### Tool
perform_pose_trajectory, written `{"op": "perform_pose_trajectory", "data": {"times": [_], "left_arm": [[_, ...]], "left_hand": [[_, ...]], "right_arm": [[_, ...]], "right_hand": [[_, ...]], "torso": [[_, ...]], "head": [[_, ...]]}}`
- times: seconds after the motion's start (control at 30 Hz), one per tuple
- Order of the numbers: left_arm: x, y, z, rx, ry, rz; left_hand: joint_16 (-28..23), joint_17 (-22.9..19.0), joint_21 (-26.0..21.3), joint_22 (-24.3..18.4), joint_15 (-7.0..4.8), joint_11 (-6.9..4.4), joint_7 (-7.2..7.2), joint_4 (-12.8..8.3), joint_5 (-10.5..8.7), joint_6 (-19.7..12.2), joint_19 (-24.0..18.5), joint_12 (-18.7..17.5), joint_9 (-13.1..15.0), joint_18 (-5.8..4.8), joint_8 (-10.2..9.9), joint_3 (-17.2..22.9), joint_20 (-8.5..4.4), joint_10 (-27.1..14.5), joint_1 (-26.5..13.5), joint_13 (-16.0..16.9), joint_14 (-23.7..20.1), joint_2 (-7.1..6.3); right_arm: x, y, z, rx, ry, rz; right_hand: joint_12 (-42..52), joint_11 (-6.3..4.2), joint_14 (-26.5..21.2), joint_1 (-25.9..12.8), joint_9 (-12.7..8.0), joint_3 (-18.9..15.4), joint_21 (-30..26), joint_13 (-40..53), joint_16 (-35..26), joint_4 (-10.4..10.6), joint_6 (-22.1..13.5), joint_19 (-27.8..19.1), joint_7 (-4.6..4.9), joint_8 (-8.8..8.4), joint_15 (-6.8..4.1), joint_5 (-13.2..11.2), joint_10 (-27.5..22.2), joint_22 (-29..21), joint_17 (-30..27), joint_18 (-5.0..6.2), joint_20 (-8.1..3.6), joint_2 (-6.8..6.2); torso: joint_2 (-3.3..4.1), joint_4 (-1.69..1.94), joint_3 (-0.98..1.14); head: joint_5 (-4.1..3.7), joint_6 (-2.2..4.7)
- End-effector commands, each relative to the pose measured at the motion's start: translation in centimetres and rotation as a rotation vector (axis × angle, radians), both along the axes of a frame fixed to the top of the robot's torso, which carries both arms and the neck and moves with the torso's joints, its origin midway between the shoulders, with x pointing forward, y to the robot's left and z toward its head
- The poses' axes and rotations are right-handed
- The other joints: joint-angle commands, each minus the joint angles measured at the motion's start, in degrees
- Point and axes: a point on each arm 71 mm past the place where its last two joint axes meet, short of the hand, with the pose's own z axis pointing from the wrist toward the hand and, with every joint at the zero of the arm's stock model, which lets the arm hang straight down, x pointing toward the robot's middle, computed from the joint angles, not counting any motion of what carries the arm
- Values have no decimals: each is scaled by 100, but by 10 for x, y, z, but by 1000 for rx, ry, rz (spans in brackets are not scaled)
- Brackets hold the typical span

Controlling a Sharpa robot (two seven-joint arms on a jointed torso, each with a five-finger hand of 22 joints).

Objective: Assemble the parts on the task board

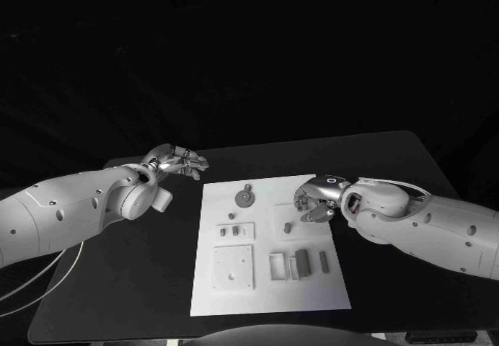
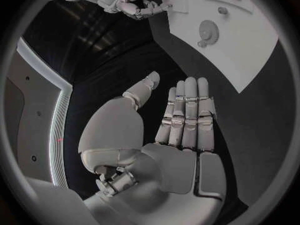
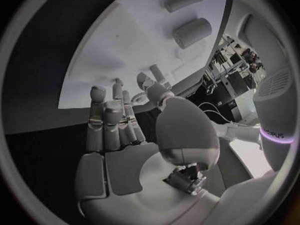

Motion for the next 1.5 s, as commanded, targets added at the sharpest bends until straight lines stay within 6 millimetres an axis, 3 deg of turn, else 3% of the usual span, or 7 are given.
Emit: {"op": "perform_pose_trajectory", "data": {"times": [0.03, 0.67, 0.87, 0.97, 1.5], "left_arm": [[0, -3, 2, -55, -2, -6], [0, -3, 1, -53, 2, -4], [0, -4, 1, -53, 5, -6], [0, -3, 1, -52, 9, -7], [0, -3, 0, -44, 17, -7]], "left_hand": [[-24, 9, -37, -11, 44, 23, -10, 2, -5, -33, -23, -12, 4, -113, 25, -30, 13, -34, 34, -12, 10, 39], [-88, 41, -76, -30, 60, 32, -3, 14, -6, -51, -30, -12, -5, -116, 26, -60, 26, -52, 22, -27, 2, 42], [-105, 55, -86, -34, 62, 36, 5, 19, -5, -70, -27, -12, -11, -115, 19, -67, 28, -61, 19, -31, 5, 48], [-118, 66, -94, -37, 62, 37, 4, 14, -5, -70, -26, -12, -12, -112, 22, -61, 28, -67, 36, -34, 7, 62], [-149, 97, -111, -41, 66, 49, 7, 4, -5, -80, -23, -19, -18, -111, 24, -63, 33, -97, 69, -45, 9, 69]], "right_arm": [[3, 0, 1, -65, -86, 7], [9, 8, -4, -65, -118, 1], [12, 8, -11, -82, -83, -7], [13, 6, -15, -100, -63, -8], [10, 9, -23, -116, -29, 4]], "right_hand": [[-64, 28, -7, 7, -12, -10, -45, -26, -36, -7, 52, 44, 10, -14, 17, 25, 13, 56, -11, 120, 10, -54], [-179, 39, 19, 62, -31, 32, -60, -68, -31, -16, 48, 86, 17, -39, 27, 24, 60, 61, -12, 120, -1, -10], [-251, 41, 20, 94, -40, 37, -78, -88, -32, -32, 66, 80, 11, -44, 29, 21, 96, 74, -11, 120, -1, 196], [-334, 39, 33, 128, -51, 31, -79, -117, -18, -48, 82, 57, -6, -51, 31, 21, 108, 100, -5, 120, 1, 498], [-386, -1, 23, 171, -45, -24, -66, -126, -10, -49, 219, 19, -67, -3, -2, 24, 282, 118, 1, 120, 10, 614]], "torso": [[-4, 7, 10], [0, -1, 3], [-1, 3, 1], [-1, 0, 1], [-2, -4, 7]], "head": [[19, -23], [49, -42], [53, -52], [64, -57], [92, -85]]}}
